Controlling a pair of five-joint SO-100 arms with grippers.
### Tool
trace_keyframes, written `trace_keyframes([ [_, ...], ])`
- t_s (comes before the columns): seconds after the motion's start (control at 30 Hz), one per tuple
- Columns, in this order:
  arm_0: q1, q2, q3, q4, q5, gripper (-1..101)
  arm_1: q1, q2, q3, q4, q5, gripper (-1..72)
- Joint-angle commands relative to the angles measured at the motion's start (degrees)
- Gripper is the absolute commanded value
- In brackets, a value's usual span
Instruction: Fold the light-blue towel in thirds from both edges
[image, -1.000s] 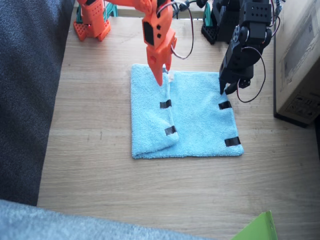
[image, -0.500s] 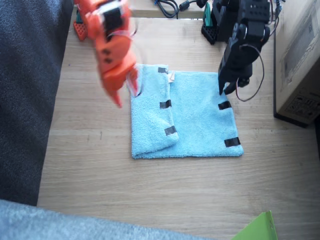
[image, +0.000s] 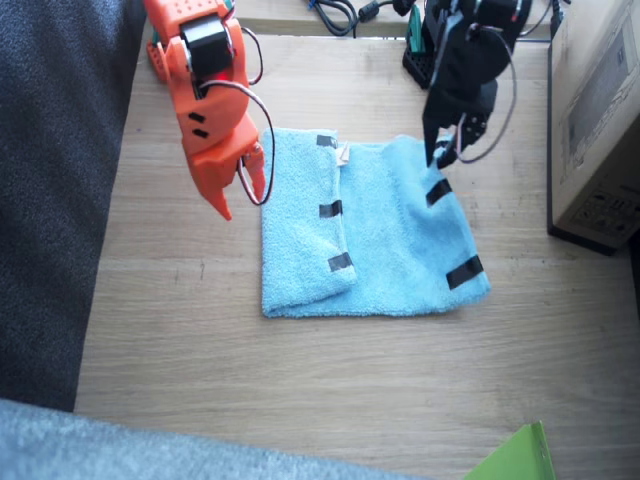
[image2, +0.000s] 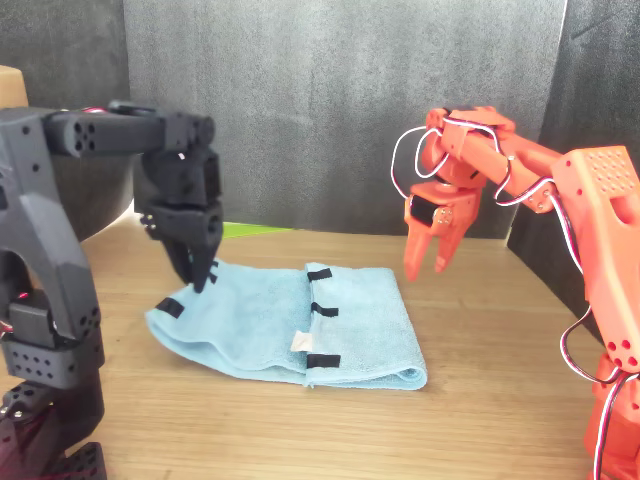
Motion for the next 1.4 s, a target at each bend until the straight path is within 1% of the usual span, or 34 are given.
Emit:
trace_keyframes([
  [0.0, -1.1, 2.1, -1.8, 0.6, 0.4, 0, -3.3, 5.4, 0.2, 0.4, 1.3, 28.2],
  [0.23, -1.8, 1.6, -3.6, 1.1, 0.8, 0, -14.0, 6.8, 0.4, 0.4, -0.8, 28.5],
  [0.43, -3.0, -0.2, -8.2, 3.5, 2.0, 0, -18.2, 7.2, 2.5, 0.4, -1.9, 28.3],
  [0.63, -5.9, -2.5, -13.2, 6.2, 2.8, 0, -19.5, 7.7, 2.8, 0.4, -2.2, 28.4],
  [1.03, -14.3, -11.3, -23.4, 10.9, 2.2, 0, -19.5, 9.4, 4.2, 0.4, -2.4, 28.9],
  [1.37, -17.5, -19.2, -37.6, 17.3, 3.3, 0, -19.7, 9.8, 4.7, 0.4, -2.4, 28.9],
])
